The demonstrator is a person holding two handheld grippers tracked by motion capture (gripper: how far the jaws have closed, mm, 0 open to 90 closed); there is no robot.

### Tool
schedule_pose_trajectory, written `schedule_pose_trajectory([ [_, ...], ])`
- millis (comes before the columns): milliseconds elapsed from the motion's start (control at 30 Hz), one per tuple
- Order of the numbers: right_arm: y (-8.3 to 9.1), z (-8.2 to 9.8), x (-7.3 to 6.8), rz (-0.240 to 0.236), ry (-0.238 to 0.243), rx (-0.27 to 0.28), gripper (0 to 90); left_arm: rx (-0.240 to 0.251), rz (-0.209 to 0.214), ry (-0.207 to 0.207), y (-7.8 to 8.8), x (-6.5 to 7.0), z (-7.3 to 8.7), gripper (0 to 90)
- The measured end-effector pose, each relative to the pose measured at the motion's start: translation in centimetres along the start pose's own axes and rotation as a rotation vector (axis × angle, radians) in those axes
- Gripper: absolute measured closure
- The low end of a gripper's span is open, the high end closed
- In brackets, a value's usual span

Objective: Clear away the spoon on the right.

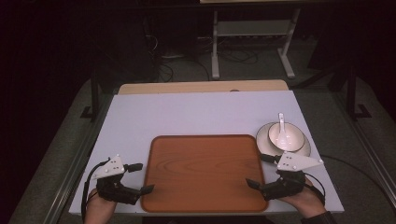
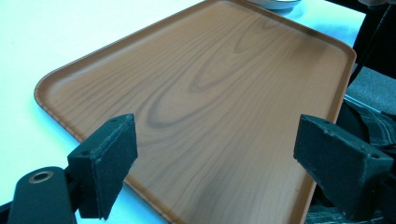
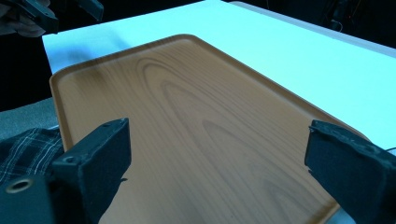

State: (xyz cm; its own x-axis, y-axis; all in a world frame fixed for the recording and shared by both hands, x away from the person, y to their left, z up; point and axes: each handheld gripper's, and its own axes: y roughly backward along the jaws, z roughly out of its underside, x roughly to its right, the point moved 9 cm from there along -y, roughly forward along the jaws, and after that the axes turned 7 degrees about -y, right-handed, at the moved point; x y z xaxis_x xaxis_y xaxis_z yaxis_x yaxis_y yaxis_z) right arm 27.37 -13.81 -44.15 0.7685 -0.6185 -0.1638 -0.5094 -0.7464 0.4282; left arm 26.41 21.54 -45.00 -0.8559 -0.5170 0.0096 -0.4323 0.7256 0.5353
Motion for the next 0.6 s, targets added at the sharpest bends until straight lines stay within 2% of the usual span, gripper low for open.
schedule_pose_trajectory([
  [400, -0.3, -0.4, 0.1, -0.008, 0.005, -0.006, 6.5, 0.003, 0.000, 0.004, 0.1, -0.1, 0.0, 13.0],
  [600, -0.2, -1.1, 0.5, -0.007, 0.000, 0.010, 6.5, 0.005, -0.003, 0.009, 0.2, -0.1, 0.1, 13.0],
])
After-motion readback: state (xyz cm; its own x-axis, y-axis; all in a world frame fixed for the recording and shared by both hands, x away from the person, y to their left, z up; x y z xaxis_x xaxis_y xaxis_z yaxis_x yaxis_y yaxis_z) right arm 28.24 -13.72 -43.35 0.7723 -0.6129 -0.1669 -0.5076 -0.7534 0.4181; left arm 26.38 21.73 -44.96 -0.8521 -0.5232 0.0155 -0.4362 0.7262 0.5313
